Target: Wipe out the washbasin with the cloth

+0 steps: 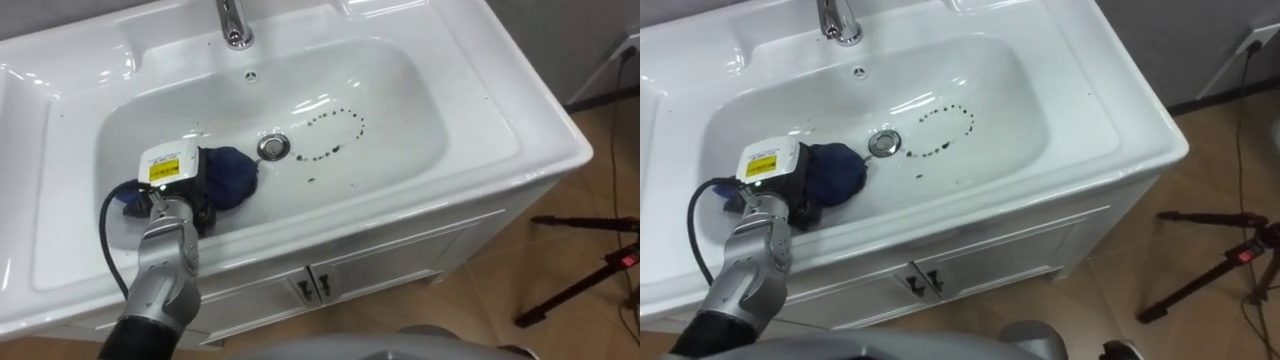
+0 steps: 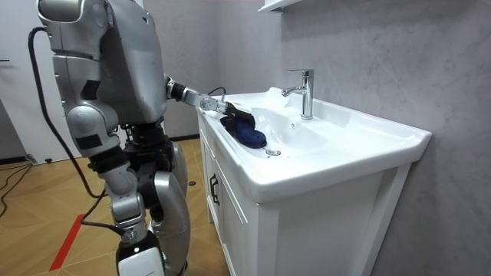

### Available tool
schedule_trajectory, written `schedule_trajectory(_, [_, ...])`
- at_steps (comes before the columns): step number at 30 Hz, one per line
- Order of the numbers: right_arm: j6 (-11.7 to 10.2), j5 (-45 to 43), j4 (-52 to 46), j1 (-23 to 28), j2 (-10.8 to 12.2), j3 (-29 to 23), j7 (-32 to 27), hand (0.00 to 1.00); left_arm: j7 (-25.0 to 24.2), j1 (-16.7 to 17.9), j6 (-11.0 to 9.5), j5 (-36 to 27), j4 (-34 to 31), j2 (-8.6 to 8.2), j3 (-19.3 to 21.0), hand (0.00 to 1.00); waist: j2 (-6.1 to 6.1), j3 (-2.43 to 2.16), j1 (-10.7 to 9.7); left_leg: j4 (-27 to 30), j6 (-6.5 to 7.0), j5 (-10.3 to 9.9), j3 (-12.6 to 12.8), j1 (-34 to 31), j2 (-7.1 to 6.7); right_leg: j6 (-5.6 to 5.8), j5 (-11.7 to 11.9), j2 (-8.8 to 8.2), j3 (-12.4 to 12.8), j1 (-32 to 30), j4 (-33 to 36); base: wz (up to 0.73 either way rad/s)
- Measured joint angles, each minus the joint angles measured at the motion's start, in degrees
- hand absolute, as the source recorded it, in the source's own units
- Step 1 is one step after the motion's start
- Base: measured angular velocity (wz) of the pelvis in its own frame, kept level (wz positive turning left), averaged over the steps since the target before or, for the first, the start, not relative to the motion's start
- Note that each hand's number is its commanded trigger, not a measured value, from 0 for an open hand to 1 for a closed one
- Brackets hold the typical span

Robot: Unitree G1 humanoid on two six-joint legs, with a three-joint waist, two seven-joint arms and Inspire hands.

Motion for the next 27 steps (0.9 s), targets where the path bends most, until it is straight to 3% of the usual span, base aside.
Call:
schedule_trajectory(13, [0.6,-0.1,0.0,0.6,0.2,0.0,0.2,0.0,2.0,-2.5,0.0,0.0,5.8,-1.23,0.1,1.0,-0.56,-0.31,-0.2,0.0,0.01,0.0,1.3,0.4,-0.01,0.21,0.2,0.1,1.1,-0.1,0.6,-0.02])
schedule_trajectory(20, [0.6,0.4,0.2,0.5,0.6,0.7,0.3,0.0,2.3,-4.1,0.0,-0.1,7.5,-2.45,-0.1,1.0,-0.83,-0.25,-0.2,0.0,0.02,0.0,1.3,0.8,-0.03,0.22,0.2,0.08,1.2,-0.1,0.8,0.0])
schedule_trajectory(27, [1.6,2.0,0.1,-0.3,0.7,3.4,0.7,0.0,-0.8,-6.5,0.6,-0.6,6.1,-3.32,-5.6,1.0,-0.98,-0.25,-1.3,-0.1,0.03,0.0,1.8,0.3,-0.08,0.48,0.6,0.03,1.2,-0.1,0.0,-0.01])
